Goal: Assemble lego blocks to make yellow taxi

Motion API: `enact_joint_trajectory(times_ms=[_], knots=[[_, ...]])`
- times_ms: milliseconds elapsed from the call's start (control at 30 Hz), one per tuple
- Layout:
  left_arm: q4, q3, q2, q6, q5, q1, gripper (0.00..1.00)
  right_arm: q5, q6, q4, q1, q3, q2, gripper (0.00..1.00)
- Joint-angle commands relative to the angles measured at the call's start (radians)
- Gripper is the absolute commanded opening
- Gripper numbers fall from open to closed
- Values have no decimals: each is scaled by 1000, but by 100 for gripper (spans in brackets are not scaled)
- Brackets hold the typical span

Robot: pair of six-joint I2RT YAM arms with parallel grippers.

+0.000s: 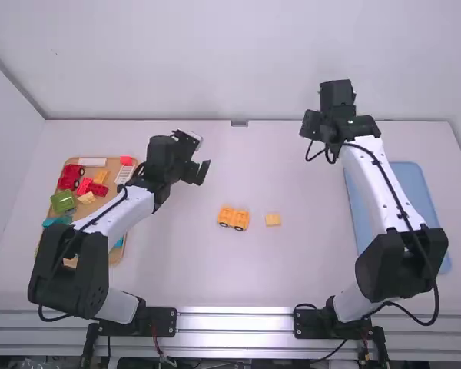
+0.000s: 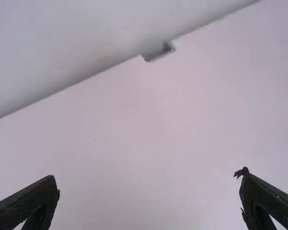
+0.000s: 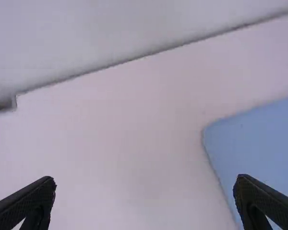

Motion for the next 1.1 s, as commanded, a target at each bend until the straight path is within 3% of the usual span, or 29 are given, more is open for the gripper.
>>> enact_joint_trajectory(times_ms=[0, 67, 167, 300, 400, 533, 700, 833, 1000, 1033, 1067], knots=[[-36, -7, -1, 177, 49, -3, 99, -184, -412, 6, 4, -19, 6, 99], [-63, -7, 2, 266, 150, 7, 99, -379, -657, 5, -4, -67, 6, 99], [-89, -7, 12, 360, 300, 42, 99, -562, -819, 35, -28, -145, 6, 98], [-225, -7, 42, 703, 697, 134, 99, -964, -1139, 146, -95, -348, 6, 99], [-316, -7, 85, 924, 885, 179, 99, -1142, -1215, 245, -133, -458, 6, 99], [-341, -7, 159, 1022, 982, 188, 99, -1208, -1242, 304, -148, -552, 9, 99], [-316, -7, 266, 1030, 1040, 179, 99, -1306, -1424, 288, -149, -620, 81, 99], [-301, -7, 317, 1036, 1097, 177, 99, -1318, -1502, 281, -152, -629, 196, 99], [-293, -7, 339, 1062, 1108, 164, 99, -1337, -1757, 191, -172, -613, 333, 100], [-293, -7, 339, 1062, 1107, 160, 99, -1339, -1779, 182, -173, -609, 345, 98], [-294, -7, 339, 1062, 1111, 150, 99, -1340, -1827, 168, -174, -599, 377, 90]])
